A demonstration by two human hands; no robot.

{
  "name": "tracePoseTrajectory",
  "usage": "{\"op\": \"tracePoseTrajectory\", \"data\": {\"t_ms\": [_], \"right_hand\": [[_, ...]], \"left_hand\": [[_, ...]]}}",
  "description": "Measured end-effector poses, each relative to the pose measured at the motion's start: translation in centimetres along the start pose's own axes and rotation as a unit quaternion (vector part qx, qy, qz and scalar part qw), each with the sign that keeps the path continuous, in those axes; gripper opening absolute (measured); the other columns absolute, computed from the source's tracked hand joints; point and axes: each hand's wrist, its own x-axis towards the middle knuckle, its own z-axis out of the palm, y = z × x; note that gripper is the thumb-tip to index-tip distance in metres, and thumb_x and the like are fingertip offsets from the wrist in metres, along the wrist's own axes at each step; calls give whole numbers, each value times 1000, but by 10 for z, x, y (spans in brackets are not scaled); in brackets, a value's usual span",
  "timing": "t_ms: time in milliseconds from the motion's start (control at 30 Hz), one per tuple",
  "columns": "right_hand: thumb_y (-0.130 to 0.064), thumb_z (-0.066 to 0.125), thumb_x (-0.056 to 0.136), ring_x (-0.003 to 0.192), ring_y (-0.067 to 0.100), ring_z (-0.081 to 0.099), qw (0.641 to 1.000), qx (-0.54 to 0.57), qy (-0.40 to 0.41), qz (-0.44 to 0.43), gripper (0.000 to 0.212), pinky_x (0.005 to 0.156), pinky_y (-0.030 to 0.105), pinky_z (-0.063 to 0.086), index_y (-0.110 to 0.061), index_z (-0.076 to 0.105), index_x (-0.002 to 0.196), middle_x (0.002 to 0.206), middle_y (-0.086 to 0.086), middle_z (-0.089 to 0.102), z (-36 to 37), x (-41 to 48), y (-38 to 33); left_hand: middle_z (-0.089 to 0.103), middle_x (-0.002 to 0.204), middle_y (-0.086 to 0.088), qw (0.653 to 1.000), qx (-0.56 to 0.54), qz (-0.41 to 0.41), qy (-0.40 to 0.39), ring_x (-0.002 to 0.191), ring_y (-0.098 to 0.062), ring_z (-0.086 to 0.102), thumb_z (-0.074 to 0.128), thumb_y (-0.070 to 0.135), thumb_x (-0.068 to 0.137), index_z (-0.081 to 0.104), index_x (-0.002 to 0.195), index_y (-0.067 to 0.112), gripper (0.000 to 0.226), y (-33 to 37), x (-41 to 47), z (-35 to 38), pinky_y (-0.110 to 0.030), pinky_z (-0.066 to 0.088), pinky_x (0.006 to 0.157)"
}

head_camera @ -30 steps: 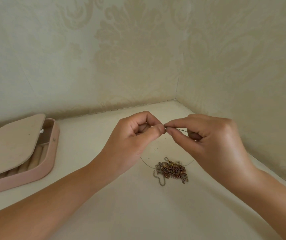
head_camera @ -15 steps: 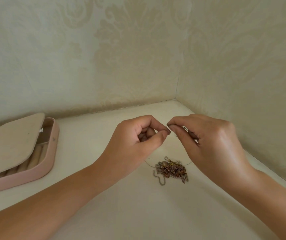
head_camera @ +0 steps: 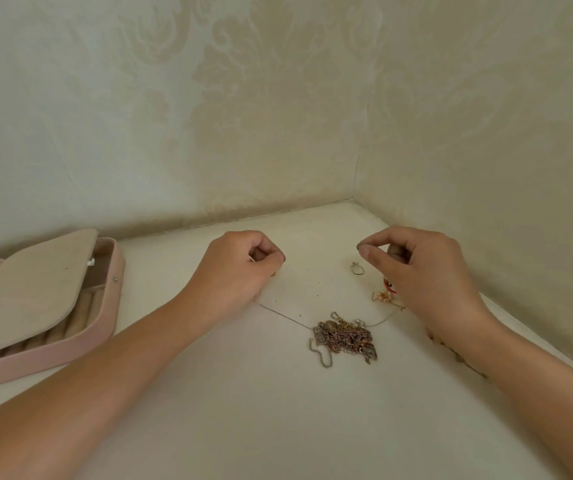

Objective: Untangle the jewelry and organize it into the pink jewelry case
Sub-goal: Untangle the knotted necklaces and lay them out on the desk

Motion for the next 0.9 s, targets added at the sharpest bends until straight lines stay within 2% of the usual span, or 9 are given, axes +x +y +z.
{"op": "tracePoseTrajectory", "data": {"t_ms": [100, 167, 233, 367, 433, 533, 733, 833, 900], "right_hand": [[-22, 61, 92, 59, 5, 51, 999, -30, -25, -24, 13, 57, 15, 42, -26, 71, 85, 68, -7, 59, 5, 0, 2], [-21, 53, 97, 79, -4, 55, 995, -82, -41, -49, 19, 73, 10, 43, -26, 71, 100, 93, -9, 63, 5, 0, 3], [-19, 50, 98, 87, -15, 51, 991, -109, -48, -65, 22, 77, 2, 36, -26, 69, 106, 102, -11, 59, 3, 1, 2], [-21, 65, 89, 75, -2, 56, 988, -109, -91, -64, 11, 69, 10, 42, -27, 72, 82, 82, -13, 63, -7, -1, -10], [-33, 74, 79, 64, -3, 54, 977, -106, -180, -35, 12, 59, 11, 41, -29, 70, 69, 67, -15, 63, -13, -6, -20], [-45, 80, 67, 63, -3, 55, 944, -153, -294, -6, 19, 59, 16, 42, -31, 69, 71, 69, -17, 64, -12, -15, -26], [-30, 73, 77, 63, -5, 51, 939, -193, -283, -37, 15, 56, 17, 38, -28, 60, 69, 69, -14, 61, -13, -14, -24], [-20, 70, 79, 60, -3, 53, 951, -126, -281, -22, 14, 57, 14, 42, -28, 61, 72, 65, -14, 60, -15, -12, -25], [-14, 68, 79, 61, -2, 53, 954, -117, -273, -25, 15, 57, 14, 42, -28, 65, 75, 65, -12, 61, -15, -11, -24]], "left_hand": [[64, 87, 14, 997, 66, 34, 7, 72, 4, 58, 67, 23, 85, 65, 87, 32, 9, 2, -2, -3, -7, 41, 65], [64, 92, 15, 993, 73, 88, -25, 84, 2, 57, 70, 22, 83, 66, 90, 34, 14, 7, -6, -3, -11, 44, 74], [67, 88, 12, 984, 44, 131, -111, 79, -3, 59, 75, 21, 81, 70, 86, 31, 12, 14, -14, -1, -21, 49, 76], [63, 87, 21, 957, 47, 144, -246, 73, 1, 54, 81, 33, 72, 71, 85, 37, 17, 19, -27, 10, -15, 43, 65], [62, 85, 20, 955, 71, 150, -245, 70, 4, 51, 81, 35, 72, 69, 82, 40, 16, 18, -26, 12, -14, 40, 63], [65, 80, 11, 956, 86, 146, -238, 65, 2, 52, 78, 32, 77, 70, 79, 36, 9, 15, -24, 12, -18, 42, 61], [59, 66, 14, 955, 1, 87, -283, 59, 0, 47, 72, 34, 81, 65, 73, 30, 12, 18, -23, 9, -12, 36, 58], [57, 68, 12, 945, -67, 72, -313, 63, -3, 48, 63, 46, 71, 63, 74, 25, 21, 19, -23, 7, -12, 37, 60], [60, 71, 9, 935, -117, 60, -328, 67, -4, 53, 63, 38, 71, 63, 77, 19, 20, 18, -23, 8, -13, 41, 65]]}}
